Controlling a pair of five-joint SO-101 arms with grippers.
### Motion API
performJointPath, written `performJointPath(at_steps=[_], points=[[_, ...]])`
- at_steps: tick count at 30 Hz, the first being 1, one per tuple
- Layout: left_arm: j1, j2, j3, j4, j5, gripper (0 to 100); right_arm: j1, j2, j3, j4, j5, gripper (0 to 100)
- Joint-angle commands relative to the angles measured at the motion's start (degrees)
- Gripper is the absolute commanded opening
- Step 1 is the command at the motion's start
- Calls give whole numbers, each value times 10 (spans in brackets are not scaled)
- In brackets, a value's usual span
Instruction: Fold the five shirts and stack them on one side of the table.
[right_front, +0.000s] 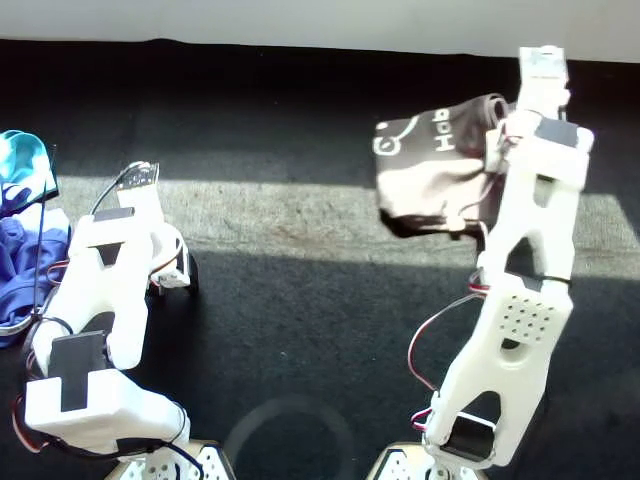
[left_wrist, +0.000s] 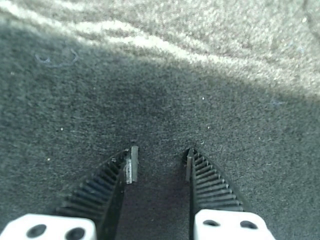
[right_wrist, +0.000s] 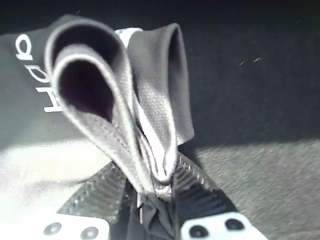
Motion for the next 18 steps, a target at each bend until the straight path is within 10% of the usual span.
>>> performJointPath(at_steps=[1,18], points=[[0,0,0,-18,0,168,35,15,-36,-64,53,5],[1,0,1,-18,0,168,113,105,-36,-256,143,5]])
